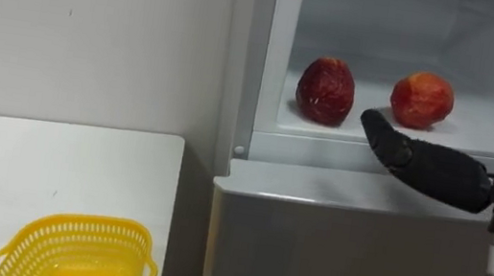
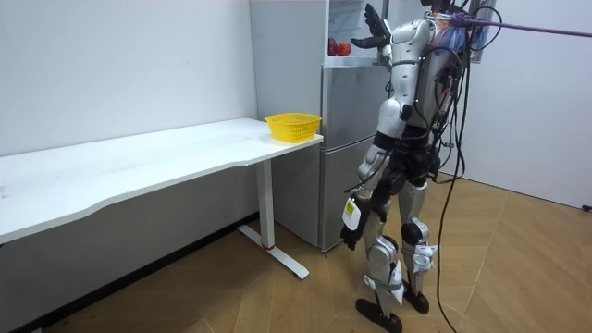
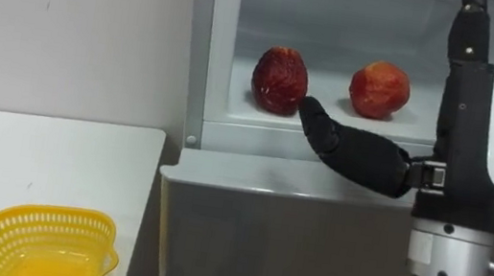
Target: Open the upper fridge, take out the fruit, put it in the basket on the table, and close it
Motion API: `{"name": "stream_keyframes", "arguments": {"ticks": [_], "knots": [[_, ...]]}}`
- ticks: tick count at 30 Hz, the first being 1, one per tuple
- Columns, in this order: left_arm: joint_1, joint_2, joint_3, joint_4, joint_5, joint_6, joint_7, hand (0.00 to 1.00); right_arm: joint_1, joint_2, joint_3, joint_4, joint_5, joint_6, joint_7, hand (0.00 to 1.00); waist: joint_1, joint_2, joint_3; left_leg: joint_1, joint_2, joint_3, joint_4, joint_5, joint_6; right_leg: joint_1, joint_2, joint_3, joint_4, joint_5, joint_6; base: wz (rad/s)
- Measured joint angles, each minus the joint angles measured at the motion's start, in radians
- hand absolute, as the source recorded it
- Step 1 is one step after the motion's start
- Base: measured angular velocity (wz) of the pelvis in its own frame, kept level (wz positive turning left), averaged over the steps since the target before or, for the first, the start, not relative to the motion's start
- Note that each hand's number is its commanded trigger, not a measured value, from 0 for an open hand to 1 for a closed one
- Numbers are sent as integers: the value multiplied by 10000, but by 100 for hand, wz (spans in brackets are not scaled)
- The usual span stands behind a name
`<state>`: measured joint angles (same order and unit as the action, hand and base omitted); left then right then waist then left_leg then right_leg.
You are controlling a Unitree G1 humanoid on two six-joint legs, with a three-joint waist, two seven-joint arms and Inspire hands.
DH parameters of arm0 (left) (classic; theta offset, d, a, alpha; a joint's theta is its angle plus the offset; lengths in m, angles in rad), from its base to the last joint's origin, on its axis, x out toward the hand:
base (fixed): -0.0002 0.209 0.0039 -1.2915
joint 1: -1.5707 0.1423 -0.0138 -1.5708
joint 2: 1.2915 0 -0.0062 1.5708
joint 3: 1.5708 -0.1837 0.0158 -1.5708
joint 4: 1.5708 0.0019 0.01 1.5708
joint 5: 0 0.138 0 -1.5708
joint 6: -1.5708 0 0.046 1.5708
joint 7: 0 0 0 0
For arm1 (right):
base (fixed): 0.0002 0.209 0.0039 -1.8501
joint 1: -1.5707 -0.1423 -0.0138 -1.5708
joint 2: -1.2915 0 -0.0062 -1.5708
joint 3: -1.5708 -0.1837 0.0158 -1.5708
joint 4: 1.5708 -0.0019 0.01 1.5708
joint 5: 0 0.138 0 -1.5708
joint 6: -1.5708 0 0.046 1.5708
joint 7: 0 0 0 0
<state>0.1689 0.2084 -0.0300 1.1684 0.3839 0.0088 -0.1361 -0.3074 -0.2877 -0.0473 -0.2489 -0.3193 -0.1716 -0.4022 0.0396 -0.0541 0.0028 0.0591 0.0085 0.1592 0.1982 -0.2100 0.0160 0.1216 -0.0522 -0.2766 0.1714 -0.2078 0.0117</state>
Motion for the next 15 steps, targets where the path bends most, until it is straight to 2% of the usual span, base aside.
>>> {"name": "stream_keyframes", "arguments": {"ticks": [5,8,15], "knots": [[-34,-6,73,-30,33,56,-20,0,-314,-17,-28,64,13,12,4,0,139,0,-10,3,-37,-1,20,4,-2,19,2,-10,1,0,0,0],[-87,-5,74,-87,36,81,-33,0,-428,-29,-20,103,23,185,162,0,221,-14,-18,11,-25,-6,32,5,1,12,-11,-24,0,0,0,0],[-120,10,88,-99,47,153,-295,0,-1309,-220,62,1290,117,428,566,0,363,-35,-2,18,-20,-145,66,21,27,153,-45,-194,13,1,-1,4]]}}
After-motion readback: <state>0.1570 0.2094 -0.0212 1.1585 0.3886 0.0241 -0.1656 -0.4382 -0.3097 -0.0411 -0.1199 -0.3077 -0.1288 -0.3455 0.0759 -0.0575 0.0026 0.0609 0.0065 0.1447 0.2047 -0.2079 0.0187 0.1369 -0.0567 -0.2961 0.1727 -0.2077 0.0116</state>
